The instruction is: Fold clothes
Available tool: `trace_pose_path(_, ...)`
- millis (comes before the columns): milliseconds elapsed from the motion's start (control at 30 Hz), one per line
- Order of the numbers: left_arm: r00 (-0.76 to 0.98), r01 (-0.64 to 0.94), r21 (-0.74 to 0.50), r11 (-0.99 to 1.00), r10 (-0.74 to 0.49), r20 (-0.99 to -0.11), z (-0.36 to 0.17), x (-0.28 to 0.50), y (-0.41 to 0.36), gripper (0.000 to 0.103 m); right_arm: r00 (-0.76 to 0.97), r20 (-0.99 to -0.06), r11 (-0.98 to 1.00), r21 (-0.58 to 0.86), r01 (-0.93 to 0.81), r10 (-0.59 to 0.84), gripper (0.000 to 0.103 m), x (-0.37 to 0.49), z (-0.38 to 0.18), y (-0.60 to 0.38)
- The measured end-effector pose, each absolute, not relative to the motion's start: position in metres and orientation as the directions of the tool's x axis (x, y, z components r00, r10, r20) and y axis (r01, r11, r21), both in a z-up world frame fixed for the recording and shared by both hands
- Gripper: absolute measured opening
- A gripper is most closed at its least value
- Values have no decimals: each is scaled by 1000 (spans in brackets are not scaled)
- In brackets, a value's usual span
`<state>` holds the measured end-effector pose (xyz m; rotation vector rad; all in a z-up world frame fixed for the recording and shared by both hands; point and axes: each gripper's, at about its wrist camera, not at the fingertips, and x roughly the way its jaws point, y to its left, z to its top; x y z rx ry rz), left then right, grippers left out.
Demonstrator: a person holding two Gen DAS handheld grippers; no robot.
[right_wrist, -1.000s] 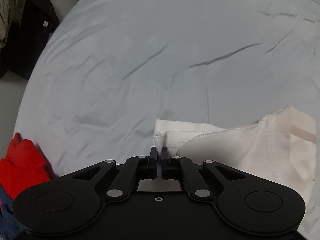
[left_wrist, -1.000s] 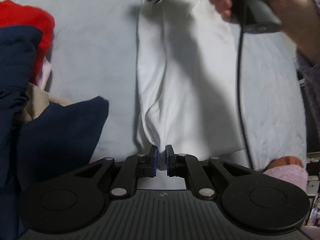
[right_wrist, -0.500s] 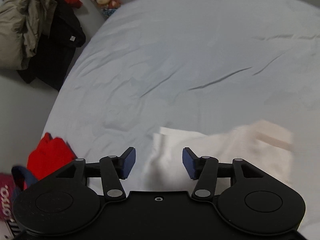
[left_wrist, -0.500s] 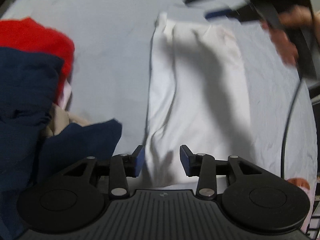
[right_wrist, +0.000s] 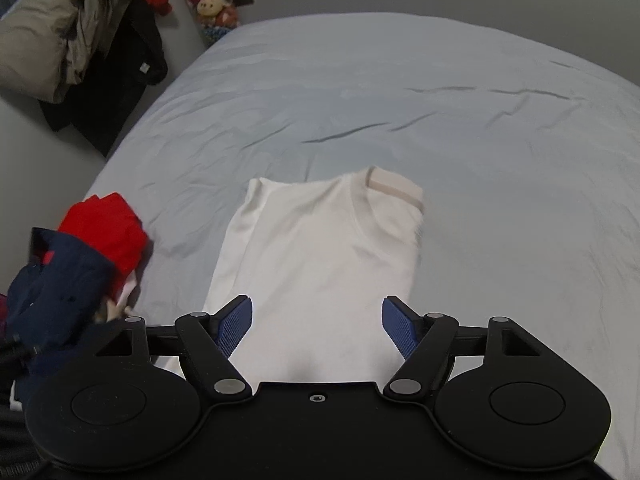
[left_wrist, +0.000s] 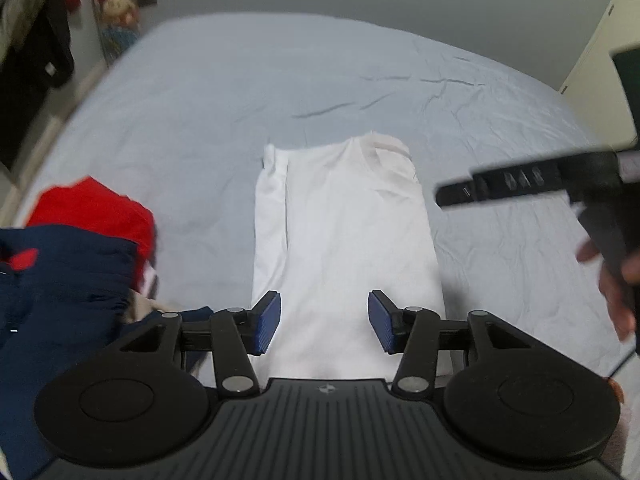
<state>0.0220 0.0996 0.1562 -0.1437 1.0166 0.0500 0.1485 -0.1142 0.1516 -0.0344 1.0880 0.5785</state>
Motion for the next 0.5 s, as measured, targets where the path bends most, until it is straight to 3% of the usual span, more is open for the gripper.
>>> trace_pose_path(233,520,-116,59,992,111,-847,183,-32,85,48,367,-803,847,291,-445,469,70,99,165,-164)
trace_pose_path(500,488,-163,138,977,202,-849,195,-86,104,49,330,-755,799,405,-444,566,70,41,164,-206)
